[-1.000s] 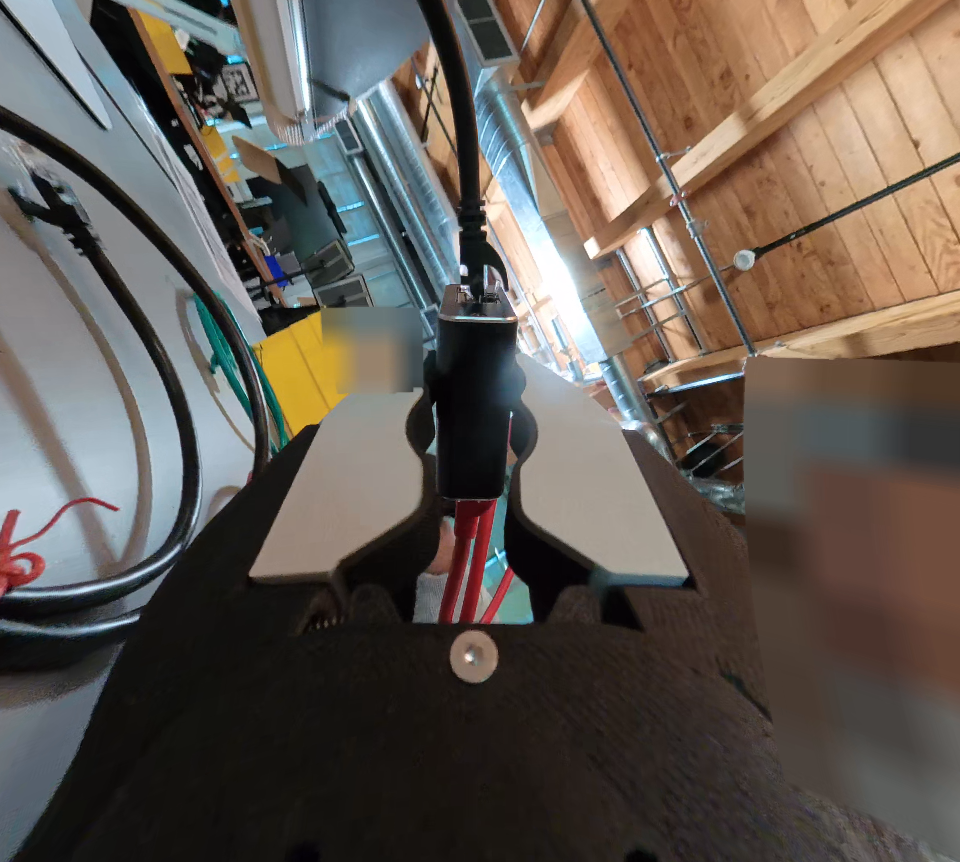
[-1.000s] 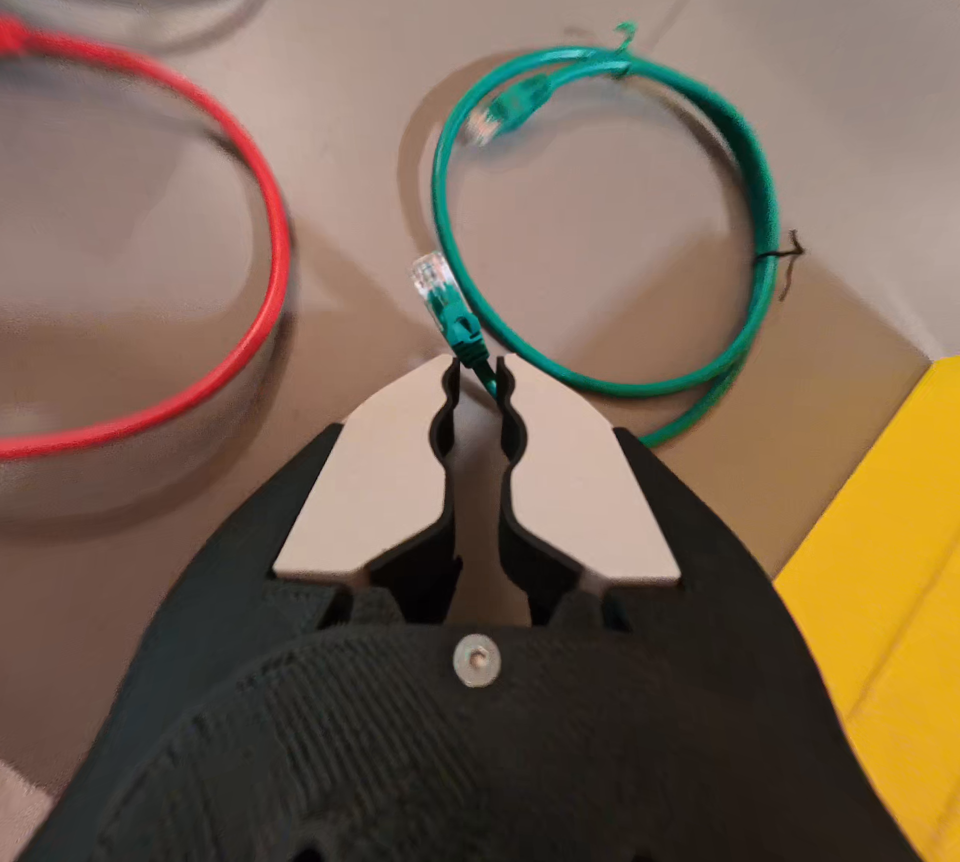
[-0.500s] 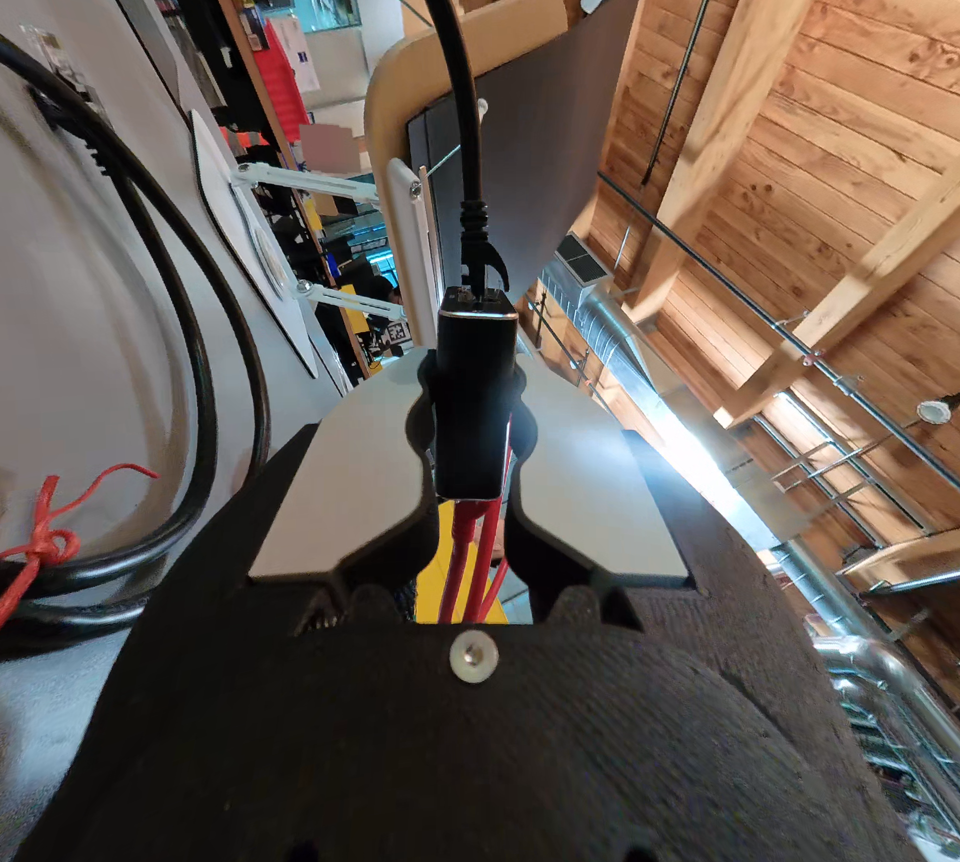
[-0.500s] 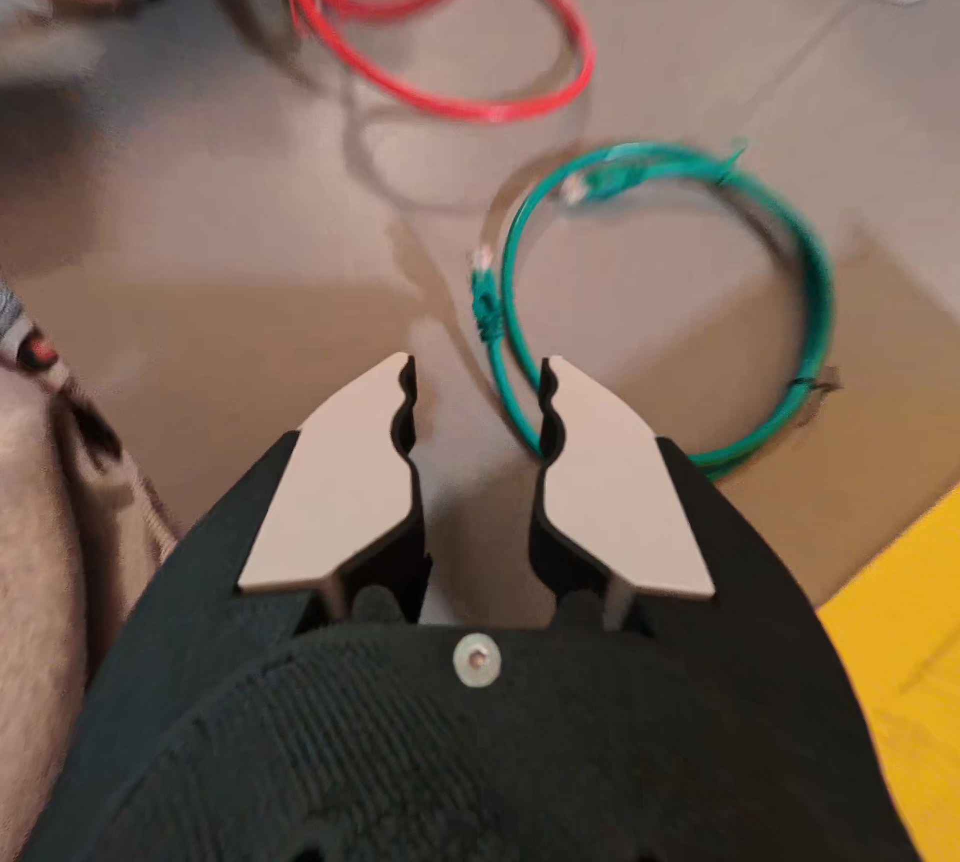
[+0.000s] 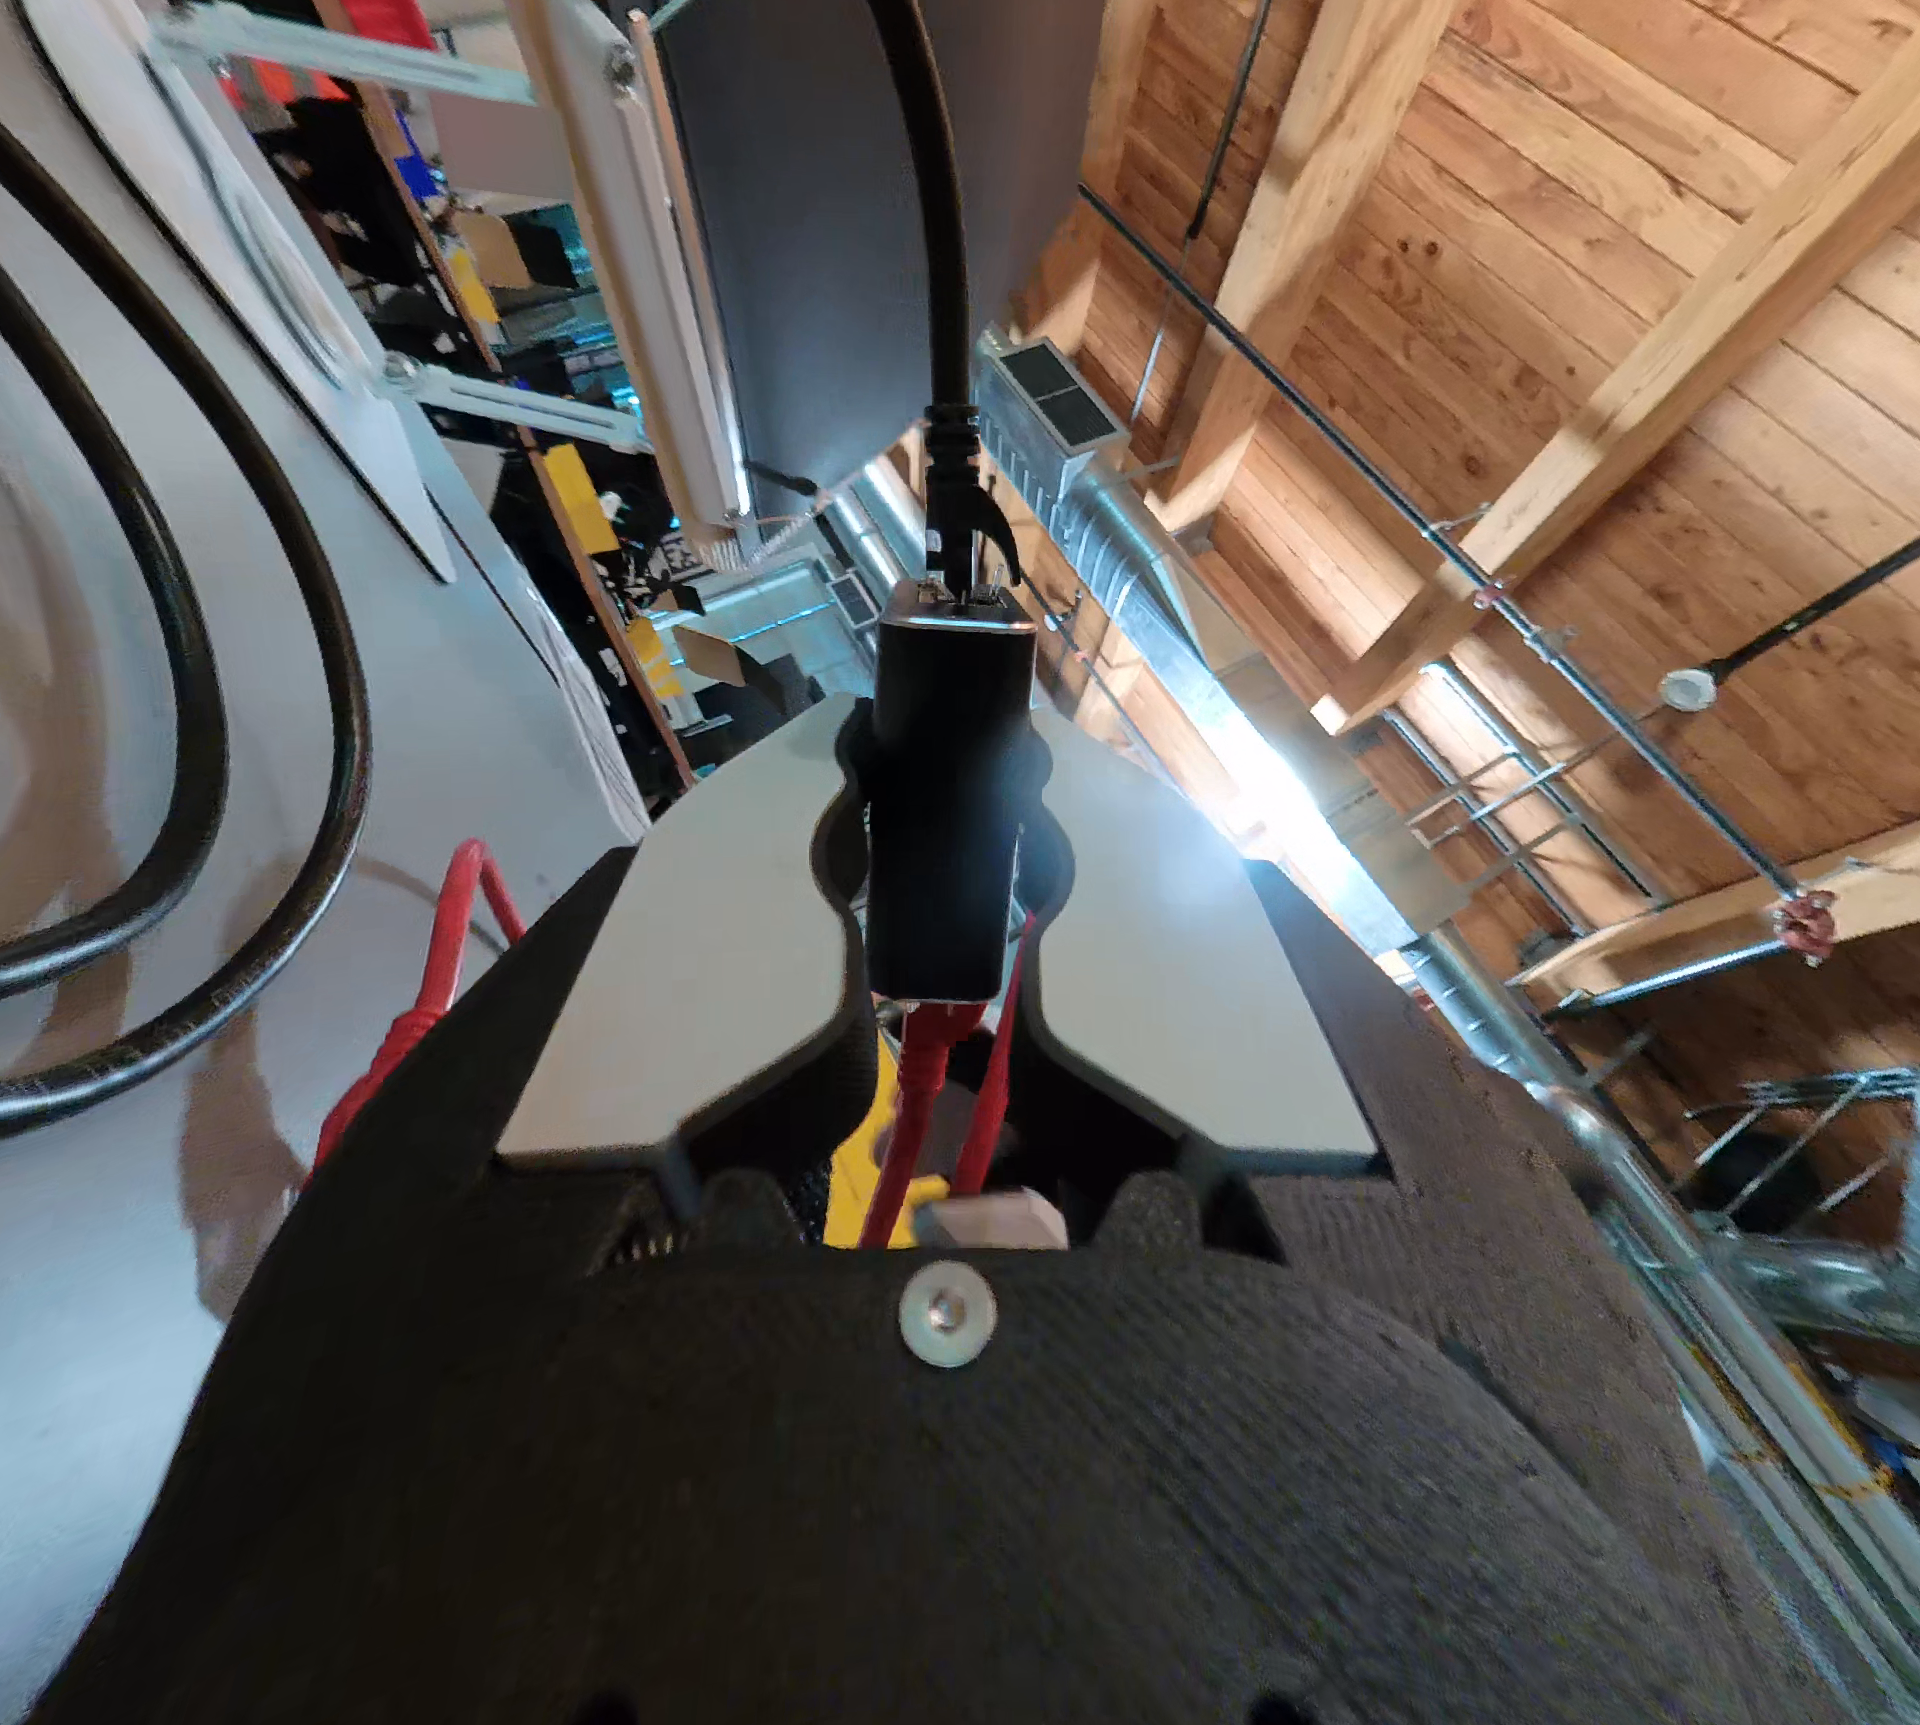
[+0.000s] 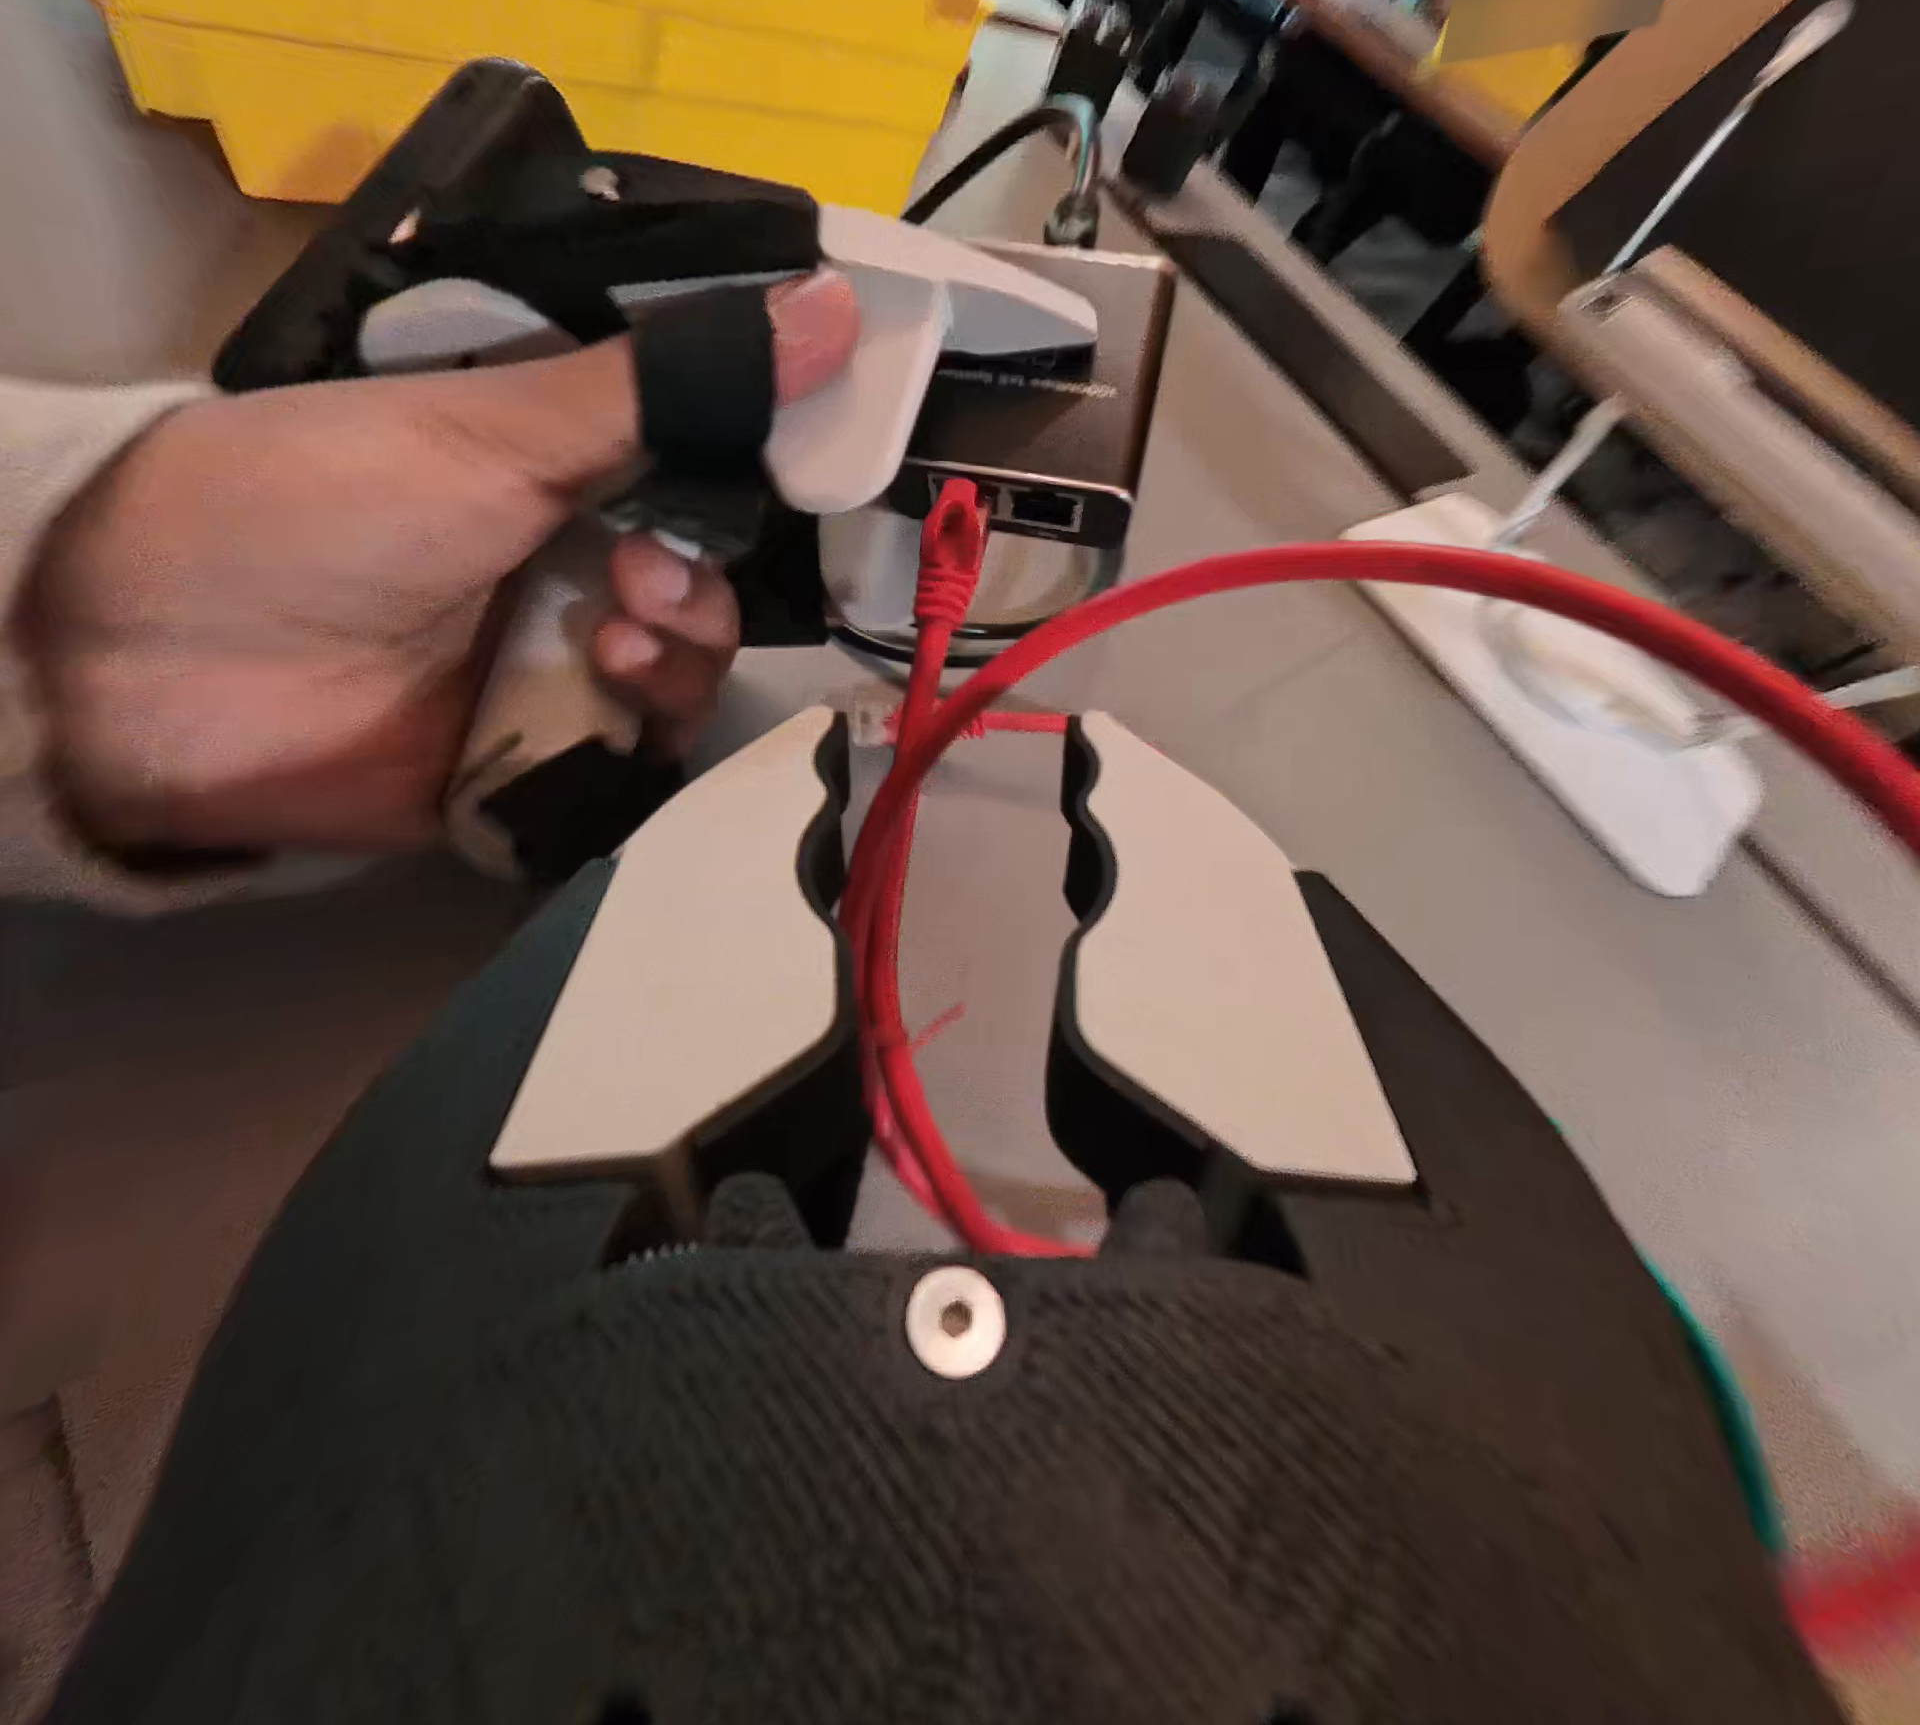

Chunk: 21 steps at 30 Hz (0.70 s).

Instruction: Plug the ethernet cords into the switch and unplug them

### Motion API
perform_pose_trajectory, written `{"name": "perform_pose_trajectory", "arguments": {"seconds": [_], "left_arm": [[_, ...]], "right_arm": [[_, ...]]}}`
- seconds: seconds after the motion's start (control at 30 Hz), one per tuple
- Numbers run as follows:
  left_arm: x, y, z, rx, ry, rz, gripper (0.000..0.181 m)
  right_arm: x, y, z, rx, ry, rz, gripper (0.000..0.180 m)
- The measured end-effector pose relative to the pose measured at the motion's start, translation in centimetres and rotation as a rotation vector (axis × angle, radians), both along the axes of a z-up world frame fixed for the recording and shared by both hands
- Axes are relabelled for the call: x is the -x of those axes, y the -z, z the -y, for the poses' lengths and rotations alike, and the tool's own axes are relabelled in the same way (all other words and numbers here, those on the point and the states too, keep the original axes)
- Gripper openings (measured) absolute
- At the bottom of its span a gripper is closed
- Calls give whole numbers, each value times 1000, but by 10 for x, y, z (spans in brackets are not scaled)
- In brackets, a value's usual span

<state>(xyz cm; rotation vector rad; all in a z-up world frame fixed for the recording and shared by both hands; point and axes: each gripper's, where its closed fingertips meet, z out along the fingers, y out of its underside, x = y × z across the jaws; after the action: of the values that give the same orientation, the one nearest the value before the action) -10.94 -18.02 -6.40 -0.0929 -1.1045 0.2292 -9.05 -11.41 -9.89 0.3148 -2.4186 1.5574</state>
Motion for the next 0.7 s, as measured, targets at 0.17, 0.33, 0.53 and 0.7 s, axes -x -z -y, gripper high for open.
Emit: {"name": "perform_pose_trajectory", "arguments": {"seconds": [0.17, 0.33, 0.53, 0.7], "left_arm": [[-2, 8, -19, -15, 39, -2, 26], [10, 8, -42, 98, 229, -33, 28], [19, 11, -67, 289, 445, 29, 42], [20, 17, -77, 362, 538, 62, 41]], "right_arm": [[-5, 15, 10, -87, -78, 127, 19], [10, 13, -10, -90, -129, 116, 11], [29, 8, -29, -105, -202, -39, 11], [44, 12, -42, -146, -190, -197, 10]]}}
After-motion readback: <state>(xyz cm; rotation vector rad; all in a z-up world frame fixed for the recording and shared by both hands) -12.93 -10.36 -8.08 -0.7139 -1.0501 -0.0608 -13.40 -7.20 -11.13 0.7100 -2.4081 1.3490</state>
